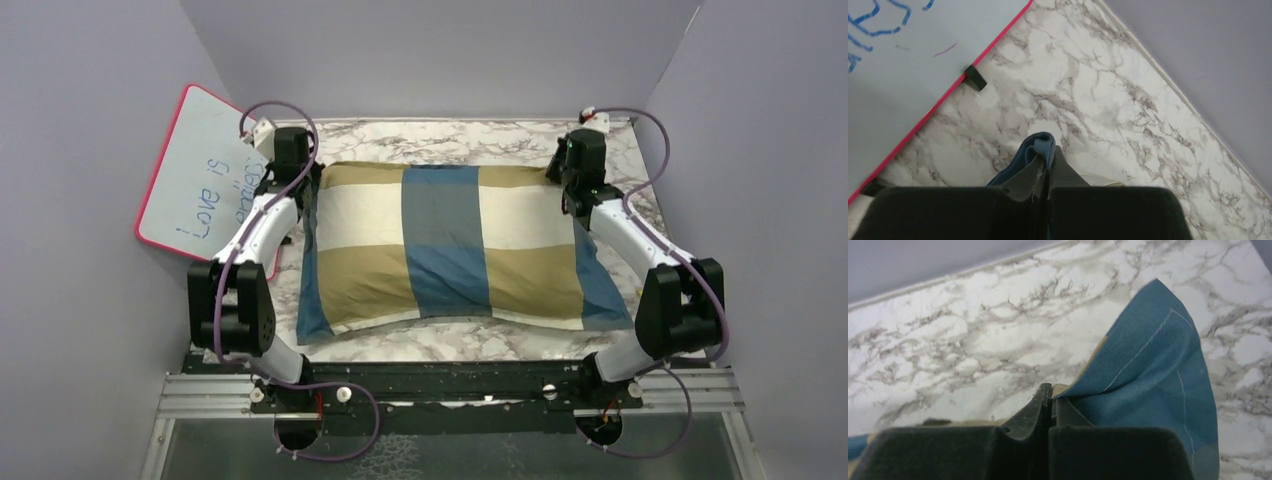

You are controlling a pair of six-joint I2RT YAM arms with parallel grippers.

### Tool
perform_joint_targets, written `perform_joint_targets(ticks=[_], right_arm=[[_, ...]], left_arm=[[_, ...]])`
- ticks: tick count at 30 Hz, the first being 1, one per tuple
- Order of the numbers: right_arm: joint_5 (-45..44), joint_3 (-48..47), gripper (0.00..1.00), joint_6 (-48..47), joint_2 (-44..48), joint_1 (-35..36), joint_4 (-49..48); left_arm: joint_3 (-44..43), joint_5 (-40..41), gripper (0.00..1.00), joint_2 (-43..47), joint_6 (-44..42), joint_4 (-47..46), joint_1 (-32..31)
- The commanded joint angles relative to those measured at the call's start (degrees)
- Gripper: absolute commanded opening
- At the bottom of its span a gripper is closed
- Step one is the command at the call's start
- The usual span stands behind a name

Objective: Put the pillow into the pillowcase
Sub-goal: Turn over the pillow at the center of the board, then reset both arms

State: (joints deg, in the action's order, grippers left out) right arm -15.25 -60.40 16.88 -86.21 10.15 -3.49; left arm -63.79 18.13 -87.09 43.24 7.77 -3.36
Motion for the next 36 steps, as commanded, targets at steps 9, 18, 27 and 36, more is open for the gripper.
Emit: perform_joint_targets(ticks=[9,18,27,36], right_arm=[[-0.4,-18.3,0.67,-0.5,-2.0,-0.4,13.1],[20.1,-9.8,1.0,7.9,14.6,-0.3,21.9],[29.2,-2.5,1.0,4.7,31.9,-0.3,30.5],[28.9,-3.9,1.0,4.5,43.3,-0.3,35.6]], left_arm=[[-22.5,0.1,0.78,-6.7,-7.3,6.2,0.5],[-12.4,-14.3,0.98,6.1,-19.1,8.4,-5.6],[-0.8,-41.5,0.99,23.9,-18.1,1.7,-11.5],[7.8,-39.9,0.98,39.5,-17.0,-1.9,-11.9]])
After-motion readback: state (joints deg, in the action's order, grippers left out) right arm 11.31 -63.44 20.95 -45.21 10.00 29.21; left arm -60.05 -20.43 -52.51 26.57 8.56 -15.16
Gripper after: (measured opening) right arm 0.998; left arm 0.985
